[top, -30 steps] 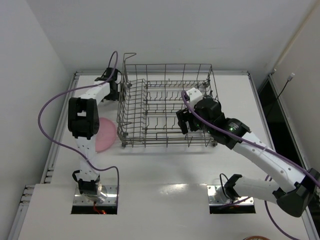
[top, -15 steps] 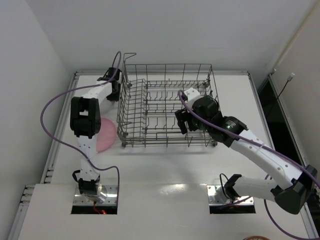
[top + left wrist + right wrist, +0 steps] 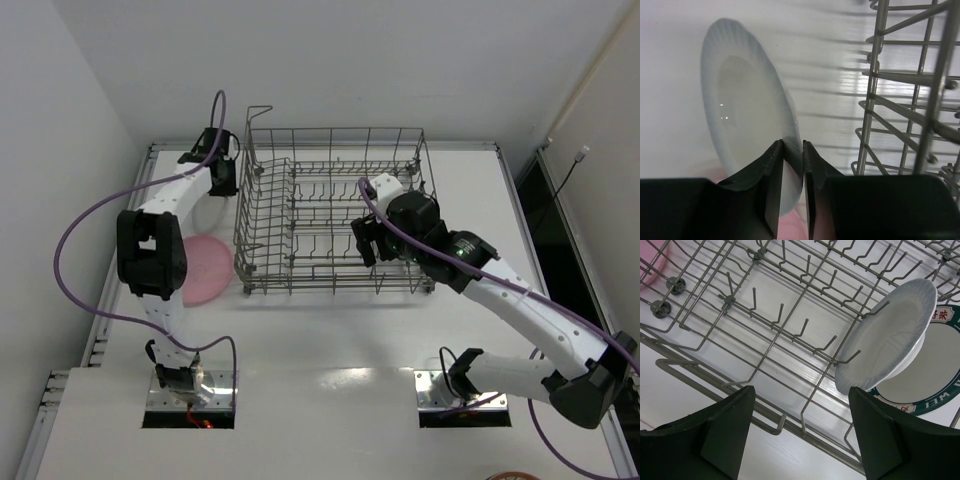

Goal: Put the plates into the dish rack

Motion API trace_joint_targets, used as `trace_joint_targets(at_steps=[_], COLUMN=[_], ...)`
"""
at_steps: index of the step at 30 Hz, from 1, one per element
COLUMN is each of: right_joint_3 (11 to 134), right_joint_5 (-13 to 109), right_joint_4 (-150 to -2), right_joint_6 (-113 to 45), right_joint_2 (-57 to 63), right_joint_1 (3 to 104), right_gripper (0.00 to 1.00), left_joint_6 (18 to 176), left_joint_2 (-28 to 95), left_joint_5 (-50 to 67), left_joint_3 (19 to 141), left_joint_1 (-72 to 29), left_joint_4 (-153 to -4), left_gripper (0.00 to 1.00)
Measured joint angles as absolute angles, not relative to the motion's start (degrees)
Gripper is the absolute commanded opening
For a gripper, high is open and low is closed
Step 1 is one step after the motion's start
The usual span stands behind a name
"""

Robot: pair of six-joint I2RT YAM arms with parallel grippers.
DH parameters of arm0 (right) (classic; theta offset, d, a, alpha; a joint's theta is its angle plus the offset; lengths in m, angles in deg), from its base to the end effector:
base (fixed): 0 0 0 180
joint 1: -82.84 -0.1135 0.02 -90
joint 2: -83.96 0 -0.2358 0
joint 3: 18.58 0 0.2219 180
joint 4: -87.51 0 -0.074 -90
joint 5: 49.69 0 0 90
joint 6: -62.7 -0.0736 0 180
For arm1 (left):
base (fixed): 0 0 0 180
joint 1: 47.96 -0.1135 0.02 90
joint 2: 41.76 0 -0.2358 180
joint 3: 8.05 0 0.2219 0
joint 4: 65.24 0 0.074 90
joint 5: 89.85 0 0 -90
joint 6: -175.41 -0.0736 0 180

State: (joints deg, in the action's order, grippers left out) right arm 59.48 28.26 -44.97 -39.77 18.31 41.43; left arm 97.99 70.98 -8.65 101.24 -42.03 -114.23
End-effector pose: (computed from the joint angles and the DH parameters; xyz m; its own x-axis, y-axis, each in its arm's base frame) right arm 0.2043 0.1597 0.2921 -0.5332 -0.1887 -0.8247 -0.4134 0.9086 0.0594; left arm 0.4210 -0.0324 0.2013 -0.7716 -0.1363 -0.6214 -0.1626 0.9866 -0.0144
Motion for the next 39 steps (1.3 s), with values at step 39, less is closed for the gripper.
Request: trace_joint_targets(at_steps=[39], right_joint_3=[60.13], right_joint_5=[12.78], right_joint_4=[-39.01], right_joint_6=[-46.61], right_joint_2=[29.44], right_joint_1=[42.33], right_gripper=[0.74], left_joint_6=[107.50], left_joint_2=[30.31], left_joint_5=[-8.58], left_joint_3=[98.59], left_joint_1=[-34.29], left_joint_4=[-106.62], left_gripper=[0.00])
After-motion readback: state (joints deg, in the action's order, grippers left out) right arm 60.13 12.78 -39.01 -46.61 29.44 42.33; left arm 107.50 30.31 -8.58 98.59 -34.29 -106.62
